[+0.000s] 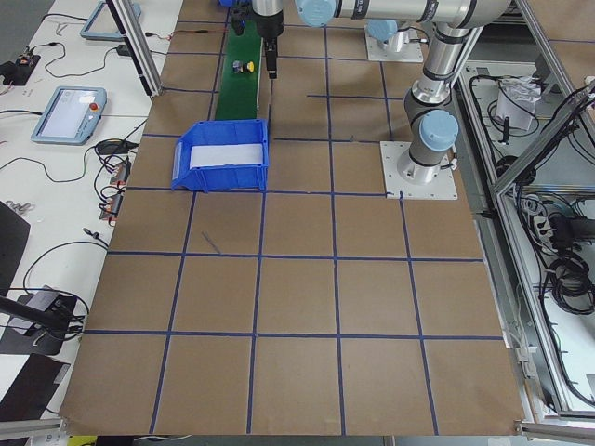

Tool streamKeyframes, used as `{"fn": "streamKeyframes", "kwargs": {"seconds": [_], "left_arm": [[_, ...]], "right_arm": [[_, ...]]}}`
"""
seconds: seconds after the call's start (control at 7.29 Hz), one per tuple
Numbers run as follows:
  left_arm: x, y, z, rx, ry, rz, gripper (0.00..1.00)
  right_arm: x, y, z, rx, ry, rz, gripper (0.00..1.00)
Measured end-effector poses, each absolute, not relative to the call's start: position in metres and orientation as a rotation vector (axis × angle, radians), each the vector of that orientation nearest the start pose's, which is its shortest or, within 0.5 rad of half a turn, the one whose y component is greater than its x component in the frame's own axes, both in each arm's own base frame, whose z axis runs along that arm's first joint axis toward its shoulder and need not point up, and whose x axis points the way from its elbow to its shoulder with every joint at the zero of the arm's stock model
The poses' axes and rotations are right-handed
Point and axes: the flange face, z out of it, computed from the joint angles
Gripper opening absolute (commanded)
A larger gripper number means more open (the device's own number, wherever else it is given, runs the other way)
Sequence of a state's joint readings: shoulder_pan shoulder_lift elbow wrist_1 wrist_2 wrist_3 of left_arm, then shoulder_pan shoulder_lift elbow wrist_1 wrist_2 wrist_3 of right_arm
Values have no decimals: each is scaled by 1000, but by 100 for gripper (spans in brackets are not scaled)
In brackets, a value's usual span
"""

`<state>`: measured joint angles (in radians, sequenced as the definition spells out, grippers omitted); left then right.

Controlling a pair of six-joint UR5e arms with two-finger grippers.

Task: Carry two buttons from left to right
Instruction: 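Move the right gripper back over the conveyor toward the yellow button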

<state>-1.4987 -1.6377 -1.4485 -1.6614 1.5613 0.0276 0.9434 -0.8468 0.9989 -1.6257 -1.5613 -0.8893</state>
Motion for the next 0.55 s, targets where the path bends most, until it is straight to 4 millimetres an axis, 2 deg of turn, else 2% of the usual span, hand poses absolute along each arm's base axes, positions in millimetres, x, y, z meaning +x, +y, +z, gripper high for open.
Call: {"fn": "streamKeyframes", "kwargs": {"seconds": [0.27, 0.41, 0.55], "left_arm": [[-97, -525, 504, -70, 3153, 56, 100], [-97, -525, 504, -71, 3155, 56, 100], [-97, -526, 504, -72, 3157, 56, 100]], "right_arm": [[-327, -689, 361, -417, 3058, 54, 62], [-310, -692, 380, -449, 3067, 21, 62], [-277, -703, 392, -511, 3071, -10, 62]]}}
